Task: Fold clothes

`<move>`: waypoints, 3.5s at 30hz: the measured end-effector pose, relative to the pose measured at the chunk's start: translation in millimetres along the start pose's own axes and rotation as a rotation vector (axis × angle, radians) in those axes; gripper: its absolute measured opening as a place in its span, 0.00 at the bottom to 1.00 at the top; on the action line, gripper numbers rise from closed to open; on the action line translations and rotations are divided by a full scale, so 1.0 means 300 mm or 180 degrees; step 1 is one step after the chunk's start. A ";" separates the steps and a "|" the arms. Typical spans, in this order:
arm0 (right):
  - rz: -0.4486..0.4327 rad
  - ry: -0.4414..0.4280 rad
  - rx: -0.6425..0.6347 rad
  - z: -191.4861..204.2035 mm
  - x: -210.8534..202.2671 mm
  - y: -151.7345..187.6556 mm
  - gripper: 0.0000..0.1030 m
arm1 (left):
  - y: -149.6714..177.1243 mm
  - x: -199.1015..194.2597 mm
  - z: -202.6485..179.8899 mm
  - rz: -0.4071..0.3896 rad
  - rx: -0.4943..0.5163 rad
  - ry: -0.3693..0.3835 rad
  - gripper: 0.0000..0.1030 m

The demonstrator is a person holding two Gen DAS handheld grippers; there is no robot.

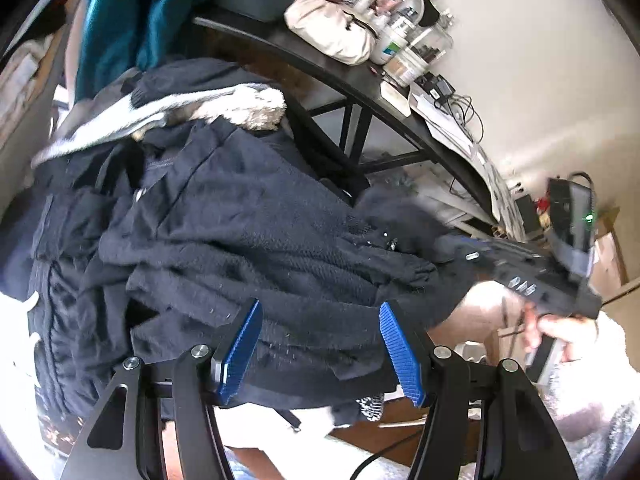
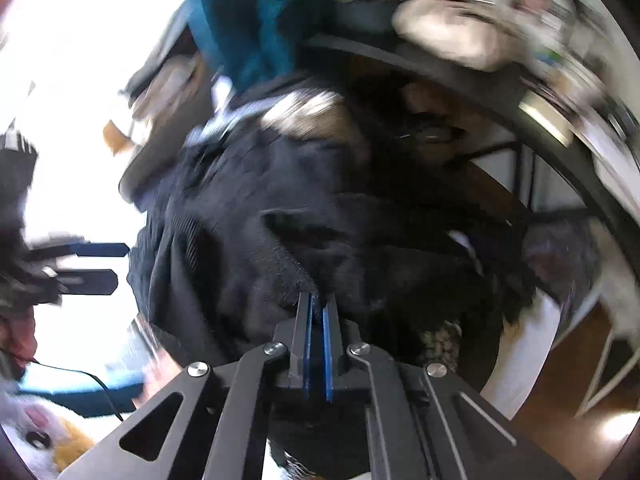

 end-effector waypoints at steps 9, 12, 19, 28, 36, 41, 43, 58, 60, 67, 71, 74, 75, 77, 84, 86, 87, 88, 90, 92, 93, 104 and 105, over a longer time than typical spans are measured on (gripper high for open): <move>0.0067 0.0097 0.0890 -0.297 -0.059 0.171 0.04 | -0.101 0.094 -0.085 0.0077 0.0236 -0.0053 0.74; 0.0154 -0.0029 0.0866 -0.270 -0.043 0.215 0.04 | -0.144 0.125 -0.109 0.0113 0.0257 0.0026 0.74; 0.0066 -0.0337 0.1140 -0.267 -0.026 0.231 0.04 | -0.170 0.312 -0.129 0.0654 0.0191 0.0286 0.74; -0.0039 -0.0551 0.1216 -0.303 -0.051 0.188 0.09 | -0.162 0.416 -0.152 0.0814 -0.0059 0.0522 0.71; -0.0406 -0.0795 0.1241 -0.278 -0.117 0.062 0.52 | -0.160 0.398 -0.157 0.0805 -0.0035 0.0580 0.41; -0.0234 -0.0707 0.1355 -0.315 -0.011 0.015 0.52 | -0.156 0.373 -0.150 0.0782 -0.0048 0.0660 0.32; -0.0138 -0.0803 0.1578 -0.350 0.050 0.014 0.52 | -0.145 0.367 -0.148 0.0789 -0.0035 0.0644 0.29; 0.0318 -0.0863 0.1440 -0.265 0.159 -0.011 0.06 | -0.182 0.213 -0.217 0.0386 0.0397 0.0342 0.06; 0.0152 -0.0805 0.1395 -0.270 0.100 -0.040 0.07 | -0.234 0.123 -0.215 0.0172 0.0403 0.0261 0.06; -0.1099 -0.0765 0.0699 -0.161 -0.468 -0.391 0.06 | -0.553 -0.506 -0.297 -0.1227 0.0640 -0.0020 0.05; -0.1851 -0.0754 0.0142 -0.015 -0.859 -0.561 0.06 | -0.667 -0.962 -0.429 -0.2169 0.0979 -0.0214 0.03; -0.2328 -0.0752 -0.0264 0.114 -1.102 -0.596 0.05 | -0.662 -1.247 -0.506 -0.2687 0.1177 -0.0301 0.03; -0.2413 -0.0778 -0.0357 0.146 -1.154 -0.592 0.05 | -0.652 -1.287 -0.510 -0.2721 0.1213 -0.0350 0.03; -0.2465 -0.0852 -0.0480 0.199 -1.207 -0.580 0.05 | -0.634 -1.368 -0.518 -0.2790 0.1285 -0.0450 0.03; -0.1532 -0.0886 -0.0453 0.259 -0.871 -0.458 0.05 | -0.517 -1.019 -0.232 -0.1939 0.0898 -0.0369 0.53; -0.1143 -0.0847 -0.0324 0.246 -0.719 -0.393 0.05 | -0.445 -0.838 -0.105 -0.1565 0.0585 -0.0207 0.54; -0.1034 -0.0843 -0.0290 0.247 -0.679 -0.368 0.05 | -0.408 -0.749 -0.043 -0.1378 0.0430 -0.0126 0.54; -0.0936 -0.0845 -0.0261 0.249 -0.643 -0.344 0.05 | -0.369 -0.679 0.002 -0.1230 0.0323 -0.0071 0.54; -0.0794 -0.0844 -0.0220 0.254 -0.594 -0.306 0.05 | -0.280 -0.621 0.017 -0.1108 0.0315 -0.0067 0.54; -0.0801 -0.0830 -0.0239 0.261 -0.604 -0.297 0.05 | -0.192 -0.563 0.033 -0.0986 0.0306 -0.0064 0.62; -0.0829 -0.0825 -0.0247 0.264 -0.615 -0.301 0.05 | -0.147 -0.534 0.041 -0.0925 0.0302 -0.0062 0.63; -0.1577 -0.1040 -0.0550 0.416 -0.974 -0.359 0.05 | 0.011 -0.522 -0.068 -0.0751 0.1016 -0.0049 0.73; -0.1609 -0.1053 -0.0534 0.416 -0.993 -0.366 0.05 | 0.013 -0.520 -0.081 -0.0739 0.1101 -0.0087 0.73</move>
Point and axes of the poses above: each gripper's, at about its wrist camera, not at the fingertips, and x roughly the way its jaws point, z to its left, y to its underside, the point moved 7 cm from there along x, roughly the way its jaws point, and after that the axes turned 5 degrees about x, right-handed, at the moved point
